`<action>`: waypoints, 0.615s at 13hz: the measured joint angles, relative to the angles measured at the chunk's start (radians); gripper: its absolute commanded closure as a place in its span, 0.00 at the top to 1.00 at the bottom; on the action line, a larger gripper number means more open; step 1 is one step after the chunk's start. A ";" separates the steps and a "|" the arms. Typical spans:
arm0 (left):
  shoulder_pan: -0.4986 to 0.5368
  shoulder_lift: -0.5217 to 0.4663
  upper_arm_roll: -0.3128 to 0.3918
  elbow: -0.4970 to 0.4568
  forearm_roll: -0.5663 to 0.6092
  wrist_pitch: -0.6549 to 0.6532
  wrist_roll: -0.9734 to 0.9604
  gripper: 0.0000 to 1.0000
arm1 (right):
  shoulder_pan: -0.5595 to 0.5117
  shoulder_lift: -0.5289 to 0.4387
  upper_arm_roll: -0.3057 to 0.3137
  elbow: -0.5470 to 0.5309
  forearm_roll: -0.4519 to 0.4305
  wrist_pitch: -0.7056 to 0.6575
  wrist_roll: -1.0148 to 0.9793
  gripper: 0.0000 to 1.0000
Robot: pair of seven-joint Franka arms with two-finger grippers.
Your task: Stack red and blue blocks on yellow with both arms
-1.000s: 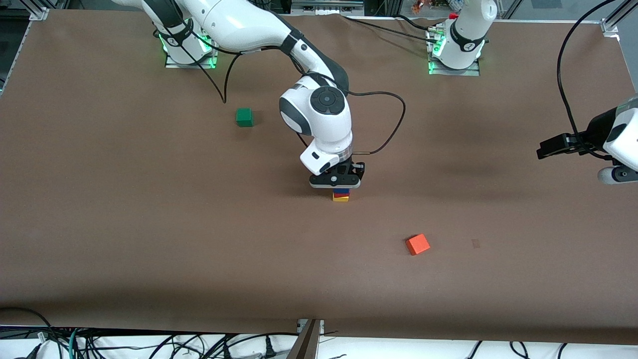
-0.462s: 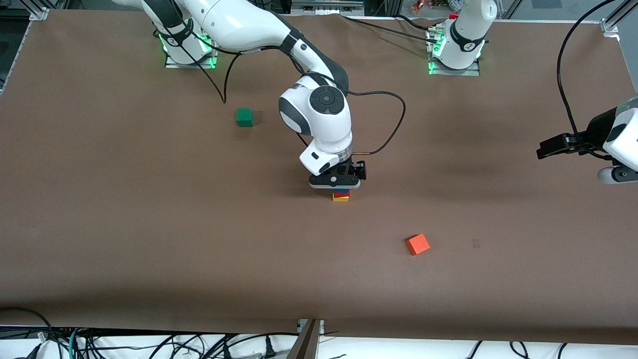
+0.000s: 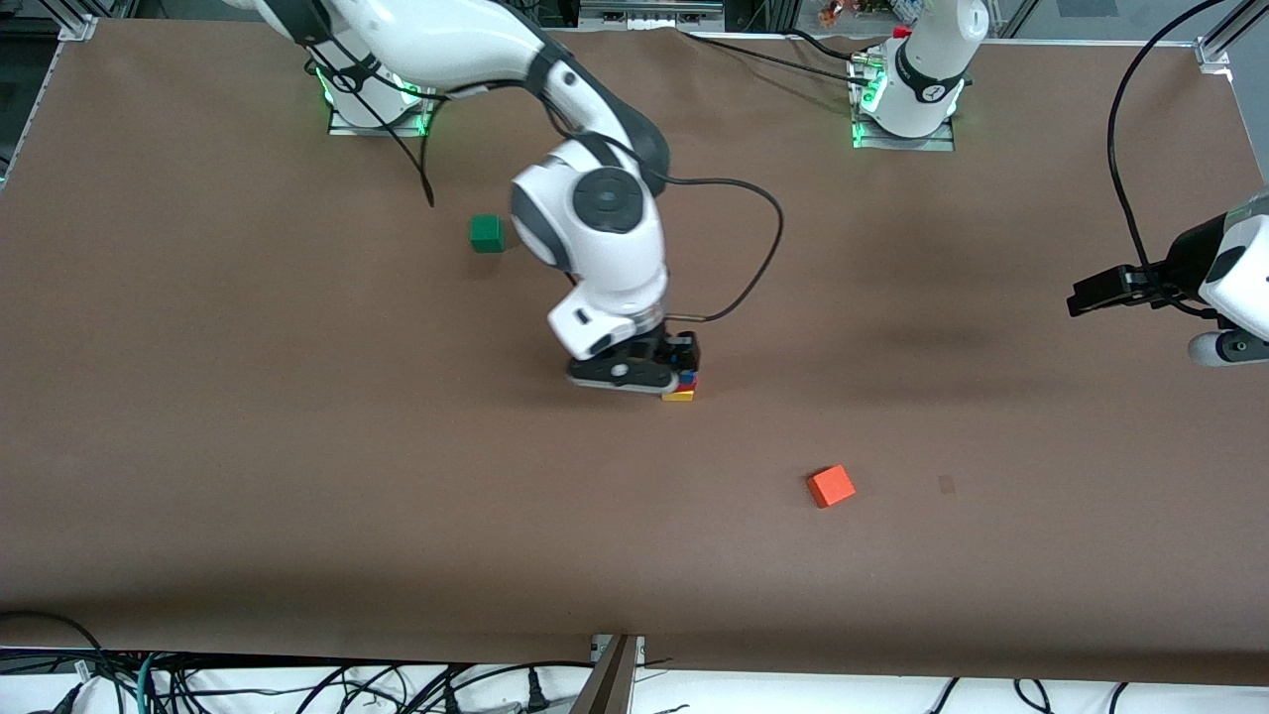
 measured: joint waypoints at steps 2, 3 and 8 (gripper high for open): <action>0.000 0.000 0.000 0.000 0.000 0.000 0.000 1.00 | -0.073 -0.095 -0.001 0.003 0.058 -0.111 -0.071 1.00; 0.000 0.000 0.000 0.000 0.000 0.000 0.000 1.00 | -0.117 -0.138 -0.003 0.002 0.092 -0.174 -0.117 1.00; 0.000 0.000 0.000 -0.001 0.000 0.000 0.000 1.00 | -0.321 -0.317 -0.034 -0.073 0.214 -0.415 -0.437 1.00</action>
